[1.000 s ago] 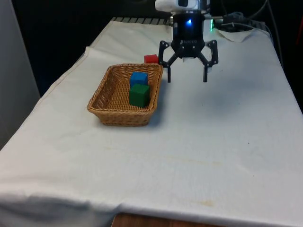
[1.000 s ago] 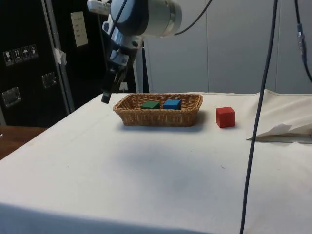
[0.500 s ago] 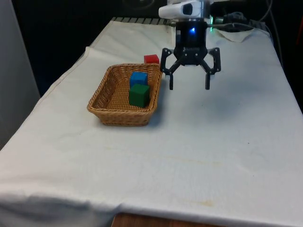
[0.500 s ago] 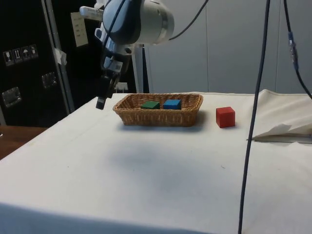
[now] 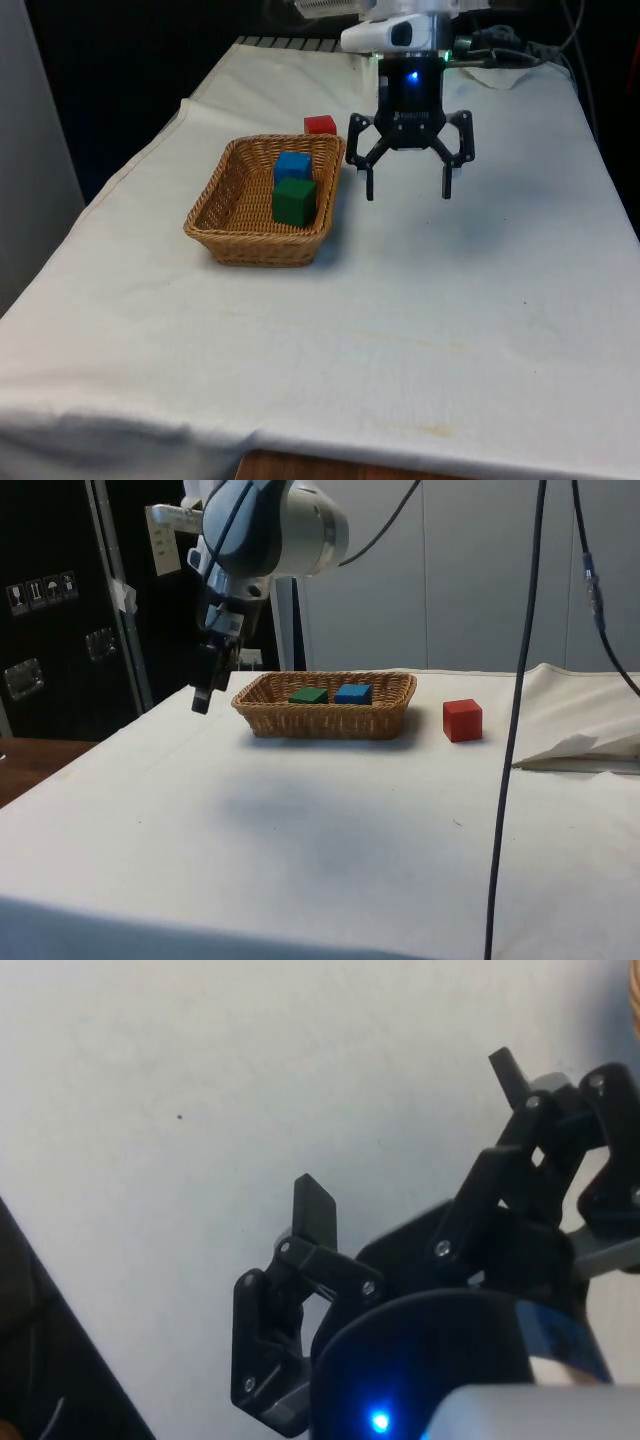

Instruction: Pick up exactly two blocks and place them into the basket.

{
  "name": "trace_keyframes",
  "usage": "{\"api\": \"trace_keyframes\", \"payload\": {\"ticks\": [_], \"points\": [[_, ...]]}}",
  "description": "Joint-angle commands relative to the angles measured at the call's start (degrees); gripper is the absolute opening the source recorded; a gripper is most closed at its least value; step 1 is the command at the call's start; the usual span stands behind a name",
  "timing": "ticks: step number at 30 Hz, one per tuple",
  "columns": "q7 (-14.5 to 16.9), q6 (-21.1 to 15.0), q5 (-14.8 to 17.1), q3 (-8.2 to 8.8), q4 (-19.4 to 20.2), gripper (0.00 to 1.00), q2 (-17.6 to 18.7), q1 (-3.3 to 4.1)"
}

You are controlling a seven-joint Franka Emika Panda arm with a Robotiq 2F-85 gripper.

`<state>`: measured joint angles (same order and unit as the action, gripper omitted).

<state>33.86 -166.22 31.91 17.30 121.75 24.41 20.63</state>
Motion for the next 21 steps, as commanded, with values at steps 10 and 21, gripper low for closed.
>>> {"api": "trace_keyframes", "payload": {"ticks": [10, 21], "points": [[-6.02, 1.32, -8.25, 2.92, -3.04, 1.0, 2.86, 1.03], [-7.1, 0.8, -12.72, 3.61, -4.81, 1.0, 4.41, 0.97]]}}
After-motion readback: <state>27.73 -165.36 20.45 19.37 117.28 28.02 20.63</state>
